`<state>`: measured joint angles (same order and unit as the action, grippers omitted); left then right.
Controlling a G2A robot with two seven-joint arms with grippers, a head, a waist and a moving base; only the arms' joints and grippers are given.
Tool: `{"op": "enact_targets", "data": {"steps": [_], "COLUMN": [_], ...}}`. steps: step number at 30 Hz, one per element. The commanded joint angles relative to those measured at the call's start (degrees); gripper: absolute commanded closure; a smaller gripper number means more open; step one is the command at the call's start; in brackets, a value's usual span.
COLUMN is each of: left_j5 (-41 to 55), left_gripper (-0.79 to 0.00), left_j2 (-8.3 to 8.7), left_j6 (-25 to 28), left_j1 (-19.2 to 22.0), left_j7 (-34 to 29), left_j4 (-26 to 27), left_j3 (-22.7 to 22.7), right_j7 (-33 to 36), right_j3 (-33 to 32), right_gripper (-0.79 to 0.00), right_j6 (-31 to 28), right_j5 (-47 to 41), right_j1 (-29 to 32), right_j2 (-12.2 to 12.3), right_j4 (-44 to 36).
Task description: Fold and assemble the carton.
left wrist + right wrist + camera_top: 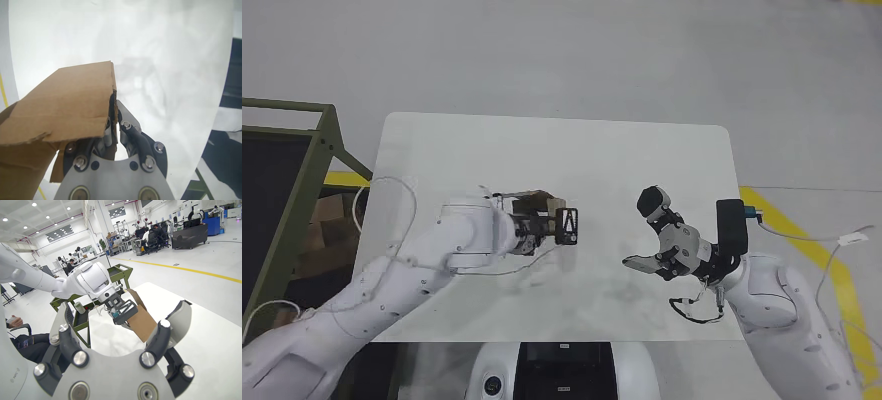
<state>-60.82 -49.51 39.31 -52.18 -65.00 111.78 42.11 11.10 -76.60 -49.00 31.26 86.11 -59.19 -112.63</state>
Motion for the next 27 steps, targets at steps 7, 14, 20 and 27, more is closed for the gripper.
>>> {"op": "enact_targets", "data": {"steps": [7,14,20,27], "left_j5": [6.70,10.39,8.15,5.54], "left_gripper": [0.000,0.000,0.000,0.000], "left_j2": [0.53,0.47,0.48,-0.51], "left_j6": [-6.02,-6.56,-7.79,-5.48], "left_j1": [11.84,15.52,14.72,14.81], "left_j7": [-6.01,-6.55,-5.32,-3.75], "left_j4": [-3.16,-3.47,-3.92,-6.63], "left_j3": [-15.26,-19.58,-19.51,-19.89], "right_j7": [0.00,0.00,0.00,0.00], "right_j3": [0.00,0.00,0.00,0.00], "right_gripper": [-0.785,-0.785,-0.785,-0.785], "right_j6": [0.00,0.00,0.00,0.00], "right_j5": [0.00,0.00,0.00,0.00], "right_j1": [0.00,0.00,0.00,0.00], "right_j2": [0.00,0.00,0.00,0.00], "right_j4": [0.00,0.00,0.00,0.00]}}
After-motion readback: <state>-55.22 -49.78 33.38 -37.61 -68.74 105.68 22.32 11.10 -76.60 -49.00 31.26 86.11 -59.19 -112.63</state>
